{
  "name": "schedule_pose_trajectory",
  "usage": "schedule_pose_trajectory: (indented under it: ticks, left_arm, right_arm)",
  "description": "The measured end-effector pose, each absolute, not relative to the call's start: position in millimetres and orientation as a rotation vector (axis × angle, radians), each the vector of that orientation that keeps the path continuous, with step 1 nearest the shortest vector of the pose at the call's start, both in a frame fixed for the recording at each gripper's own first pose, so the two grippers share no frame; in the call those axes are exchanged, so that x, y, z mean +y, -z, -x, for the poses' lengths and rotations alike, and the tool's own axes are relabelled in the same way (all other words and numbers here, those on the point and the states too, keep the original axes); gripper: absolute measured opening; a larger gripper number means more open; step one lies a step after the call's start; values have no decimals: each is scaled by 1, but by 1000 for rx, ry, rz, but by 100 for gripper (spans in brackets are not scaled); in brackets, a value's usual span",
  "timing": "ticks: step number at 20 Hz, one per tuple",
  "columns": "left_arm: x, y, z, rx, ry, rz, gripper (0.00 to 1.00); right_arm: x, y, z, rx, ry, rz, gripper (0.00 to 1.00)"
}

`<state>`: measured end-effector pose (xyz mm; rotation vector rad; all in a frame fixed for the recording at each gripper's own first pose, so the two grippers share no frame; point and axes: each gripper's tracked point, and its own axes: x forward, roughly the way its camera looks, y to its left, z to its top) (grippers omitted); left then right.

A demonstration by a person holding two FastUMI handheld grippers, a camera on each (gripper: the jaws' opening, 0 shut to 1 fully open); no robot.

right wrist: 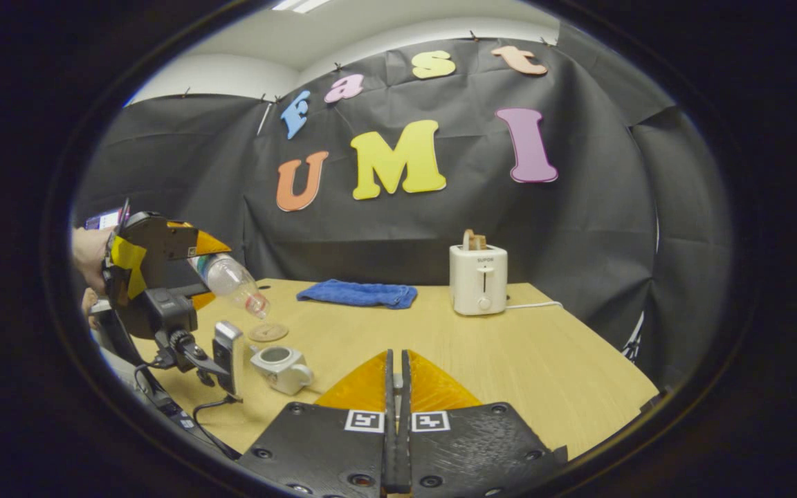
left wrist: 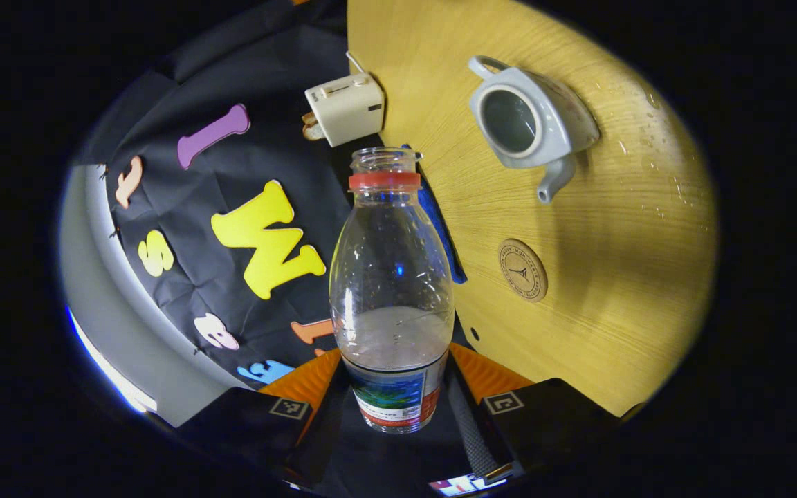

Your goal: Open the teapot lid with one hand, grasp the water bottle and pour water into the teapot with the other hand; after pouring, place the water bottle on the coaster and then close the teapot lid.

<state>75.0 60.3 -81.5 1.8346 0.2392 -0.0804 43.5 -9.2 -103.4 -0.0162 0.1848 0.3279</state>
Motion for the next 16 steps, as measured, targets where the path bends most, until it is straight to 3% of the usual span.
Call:
schedule_pose_trajectory:
  ticks: [7,16]
  left_arm:
    - [80,120,-48,328,111,-1140,76]
    - [90,127,-42,300,53,-418,77]
  right_arm:
    - [2,96,-40,180,-335,22,0]
    - [16,89,-36,175,-344,21,0]
